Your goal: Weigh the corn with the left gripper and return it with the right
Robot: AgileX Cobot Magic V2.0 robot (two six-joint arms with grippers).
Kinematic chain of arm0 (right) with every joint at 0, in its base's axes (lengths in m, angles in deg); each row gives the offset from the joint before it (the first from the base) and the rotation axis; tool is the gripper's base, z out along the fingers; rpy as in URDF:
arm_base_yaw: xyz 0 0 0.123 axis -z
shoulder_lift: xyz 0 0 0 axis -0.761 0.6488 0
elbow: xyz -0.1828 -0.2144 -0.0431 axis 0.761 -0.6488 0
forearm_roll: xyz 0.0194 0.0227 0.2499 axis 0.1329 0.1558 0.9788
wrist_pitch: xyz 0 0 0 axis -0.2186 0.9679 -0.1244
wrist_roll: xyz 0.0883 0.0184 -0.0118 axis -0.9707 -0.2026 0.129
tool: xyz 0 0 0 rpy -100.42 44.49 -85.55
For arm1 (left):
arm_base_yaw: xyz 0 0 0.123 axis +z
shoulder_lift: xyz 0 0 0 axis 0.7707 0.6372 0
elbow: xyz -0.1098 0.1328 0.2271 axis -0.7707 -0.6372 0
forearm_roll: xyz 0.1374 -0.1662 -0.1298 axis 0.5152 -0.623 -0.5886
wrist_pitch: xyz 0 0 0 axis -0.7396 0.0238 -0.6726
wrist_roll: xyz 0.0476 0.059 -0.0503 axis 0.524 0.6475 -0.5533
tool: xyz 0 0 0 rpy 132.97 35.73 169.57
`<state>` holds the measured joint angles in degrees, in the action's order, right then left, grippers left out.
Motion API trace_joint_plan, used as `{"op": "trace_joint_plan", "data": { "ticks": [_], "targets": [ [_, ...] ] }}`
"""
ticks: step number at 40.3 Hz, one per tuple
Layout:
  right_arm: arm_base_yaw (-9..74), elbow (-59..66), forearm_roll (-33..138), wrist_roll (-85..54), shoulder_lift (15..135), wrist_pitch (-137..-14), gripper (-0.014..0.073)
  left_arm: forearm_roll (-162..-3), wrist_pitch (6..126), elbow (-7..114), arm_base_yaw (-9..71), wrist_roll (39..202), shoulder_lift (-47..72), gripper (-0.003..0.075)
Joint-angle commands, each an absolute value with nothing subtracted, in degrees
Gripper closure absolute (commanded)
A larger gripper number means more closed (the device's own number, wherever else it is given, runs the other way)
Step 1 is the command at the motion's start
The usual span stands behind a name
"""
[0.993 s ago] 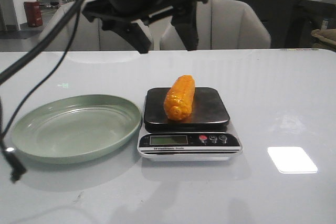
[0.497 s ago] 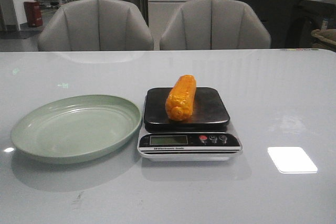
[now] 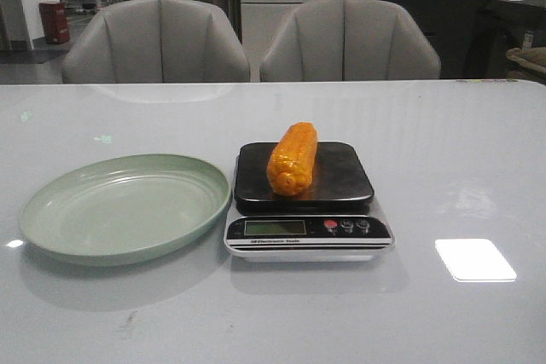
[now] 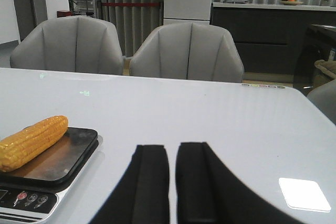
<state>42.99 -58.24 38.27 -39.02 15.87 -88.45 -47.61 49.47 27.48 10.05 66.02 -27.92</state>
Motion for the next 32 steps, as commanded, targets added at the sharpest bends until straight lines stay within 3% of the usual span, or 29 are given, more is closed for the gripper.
{"op": "trace_joint_plan", "data": {
  "ticks": [1, 5, 15, 32],
  "targets": [
    [43.23, -58.44, 37.42, -38.84, 14.78, -93.26, 0.0381, -47.23, 51.46, 26.35, 10.03, 69.02, -33.31, 0.0182],
    [43.23, -58.44, 37.42, -38.84, 14.78, -93.26, 0.0381, -47.23, 49.97, 23.86, 10.03, 71.31, -38.75, 0.0276],
    [43.23, -58.44, 37.42, -38.84, 14.78, -93.26, 0.0381, -47.23, 51.87, 19.64, 10.03, 71.31, -42.96, 0.0615],
    [43.16, -55.50, 39.14, -41.04, 14.96, -99.70, 0.0381, -47.23, 52.00, 19.64, 10.03, 71.31, -42.96, 0.0600]
  ]
}}
